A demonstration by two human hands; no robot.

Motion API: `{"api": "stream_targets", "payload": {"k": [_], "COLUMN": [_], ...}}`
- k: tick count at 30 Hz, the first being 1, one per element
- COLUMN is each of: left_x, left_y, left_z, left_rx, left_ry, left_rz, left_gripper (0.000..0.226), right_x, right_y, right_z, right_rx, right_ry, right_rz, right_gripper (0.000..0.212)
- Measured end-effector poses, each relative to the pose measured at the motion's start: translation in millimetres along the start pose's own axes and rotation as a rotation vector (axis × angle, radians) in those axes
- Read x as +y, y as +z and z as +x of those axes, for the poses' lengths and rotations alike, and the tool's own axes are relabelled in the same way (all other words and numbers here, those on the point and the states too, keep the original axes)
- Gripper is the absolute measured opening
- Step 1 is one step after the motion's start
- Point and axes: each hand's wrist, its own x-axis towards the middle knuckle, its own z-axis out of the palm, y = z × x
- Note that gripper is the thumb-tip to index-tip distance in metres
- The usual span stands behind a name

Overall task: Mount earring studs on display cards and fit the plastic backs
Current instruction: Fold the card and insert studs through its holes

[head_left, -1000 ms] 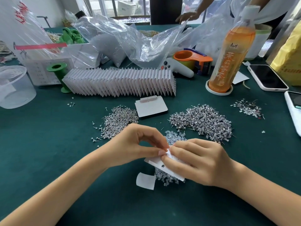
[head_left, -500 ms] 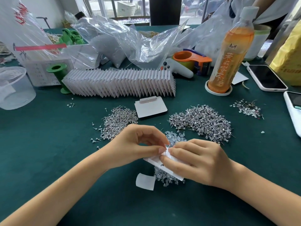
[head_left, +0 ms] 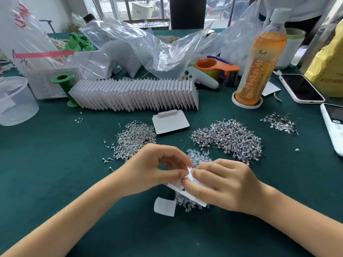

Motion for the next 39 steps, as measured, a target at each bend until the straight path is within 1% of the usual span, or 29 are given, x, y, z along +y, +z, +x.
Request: {"api": "stream_targets", "payload": {"k": [4, 13, 21, 30, 32, 33, 35, 36, 37, 38, 39], "left_x": [2, 6, 12, 10, 9, 9, 5, 2, -2, -7, -12], "left_y": [-1, -2, -8, -10, -12, -14, -20, -23, -25, -24, -23], "left_z": [0, 1, 9, 15, 15, 14, 14, 14, 15, 16, 16], "left_rx": [-0.014, -0.032, -0.142, -0.207, -0.166, -0.108, 0.082, 0.182, 0.264, 0.311, 0.321], "left_ry": [0.005, 0.033, 0.025, 0.029, 0.052, 0.062, 0.062, 0.061, 0.063, 0.065, 0.062], "left_rz": [0.029, 0.175, 0.242, 0.191, 0.114, 0.047, -0.082, -0.081, -0.017, 0.093, 0.210], "left_gripper": [0.016, 0.021, 0.019, 0.021, 0.020, 0.019, 0.019, 0.019, 0.017, 0.013, 0.009], "right_x": [-1, -1, -1, -1, 2, 4, 10, 13, 16, 19, 21], "right_y": [0, -1, -1, -1, -1, -2, -3, -3, -3, -3, -2], "right_z": [0, 1, -1, -1, 1, 1, 1, 0, -1, -3, -4], "right_rx": [0.003, 0.012, 0.029, 0.041, 0.072, 0.091, 0.135, 0.156, 0.182, 0.206, 0.231], "right_ry": [-0.010, -0.031, -0.055, -0.052, -0.013, 0.027, 0.156, 0.237, 0.317, 0.396, 0.472], "right_rz": [-0.004, -0.021, -0.038, -0.053, -0.038, -0.010, 0.061, 0.091, 0.121, 0.153, 0.187], "right_gripper": [0.013, 0.012, 0.011, 0.013, 0.007, 0.006, 0.019, 0.019, 0.015, 0.010, 0.008]}}
